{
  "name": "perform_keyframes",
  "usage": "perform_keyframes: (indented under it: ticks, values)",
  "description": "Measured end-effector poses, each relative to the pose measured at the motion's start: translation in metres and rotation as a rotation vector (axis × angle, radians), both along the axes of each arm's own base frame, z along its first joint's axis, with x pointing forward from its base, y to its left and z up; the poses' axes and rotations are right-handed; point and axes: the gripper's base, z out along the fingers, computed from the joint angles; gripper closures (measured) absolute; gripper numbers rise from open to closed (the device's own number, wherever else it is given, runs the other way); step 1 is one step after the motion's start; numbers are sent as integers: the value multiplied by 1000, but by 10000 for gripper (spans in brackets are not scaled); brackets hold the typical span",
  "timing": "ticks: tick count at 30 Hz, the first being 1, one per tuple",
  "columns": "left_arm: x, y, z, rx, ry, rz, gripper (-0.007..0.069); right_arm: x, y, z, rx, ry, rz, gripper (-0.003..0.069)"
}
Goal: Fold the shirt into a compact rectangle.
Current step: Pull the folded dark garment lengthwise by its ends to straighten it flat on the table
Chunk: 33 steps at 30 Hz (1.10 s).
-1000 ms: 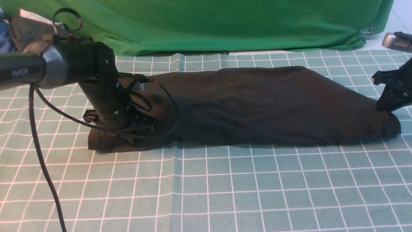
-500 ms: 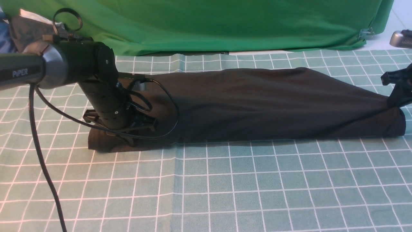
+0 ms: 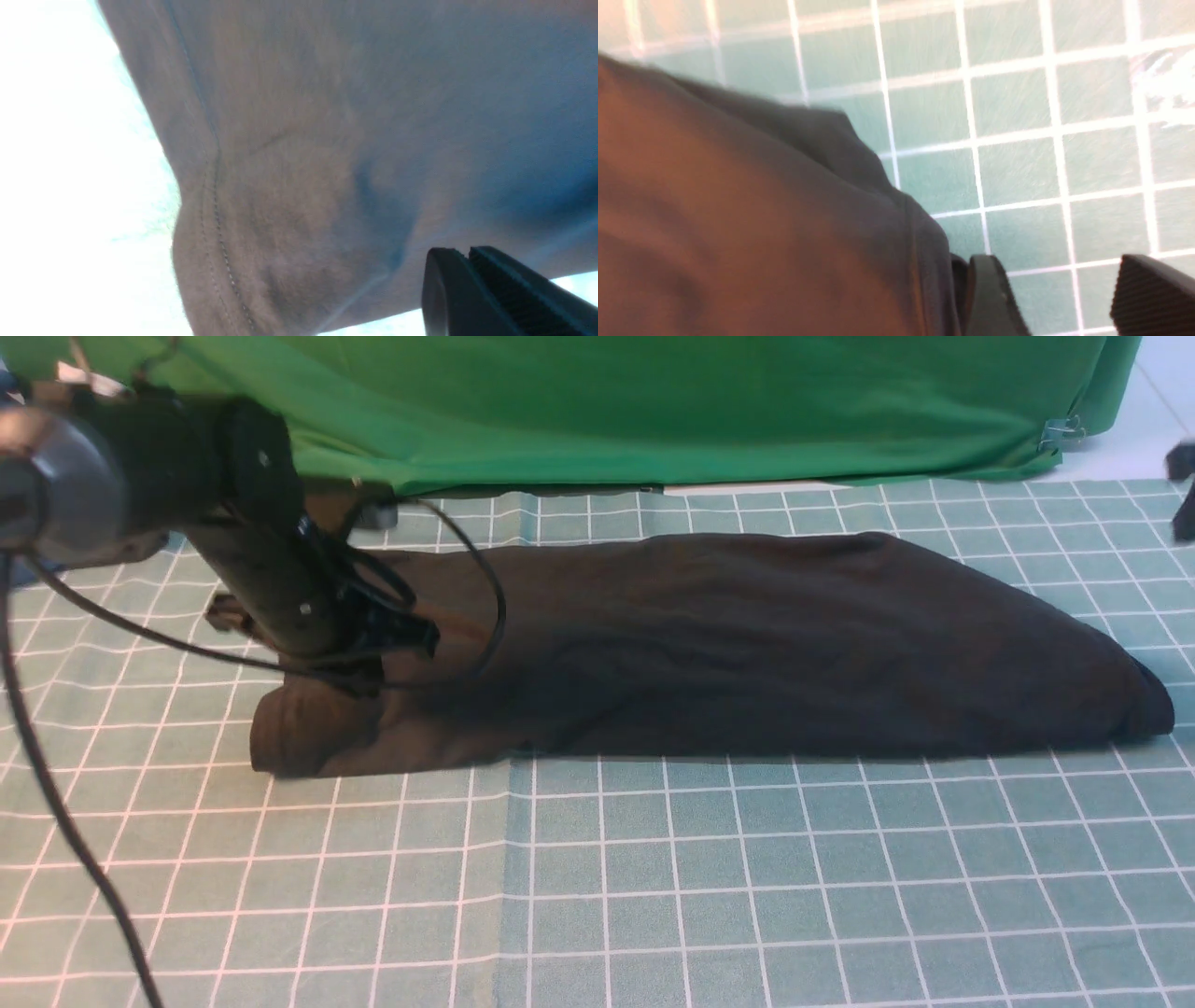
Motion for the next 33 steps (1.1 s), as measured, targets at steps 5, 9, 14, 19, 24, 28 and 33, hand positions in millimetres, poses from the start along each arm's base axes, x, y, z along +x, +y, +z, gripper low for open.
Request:
perform_keyframes:
  ticks: [5, 9, 14, 19, 24, 28, 33]
  values:
    - [1, -5, 10, -75, -44, 35, 617, -9, 36, 17, -8, 11, 118, 510]
    - [7, -8, -3, -105, -33, 54, 617, -2, 66, -1, -2, 73, 221, 617]
    - [16, -9, -39, -93, 37, 63, 617, 14, 96, -51, 8, 191, 295, 634]
    - [15, -4, -63, -61, 123, 66, 617, 17, 84, -102, -16, 387, 263, 634]
    - [12, -2, -66, -60, 123, 77, 617, 14, 64, -99, -48, 381, 214, 637]
    - [10, -1, -67, -59, 112, 96, 617, 3, 36, -109, -85, 437, 156, 637]
    - [9, 0, -67, -58, 107, 97, 617, -8, 11, -126, -84, 465, 92, 637]
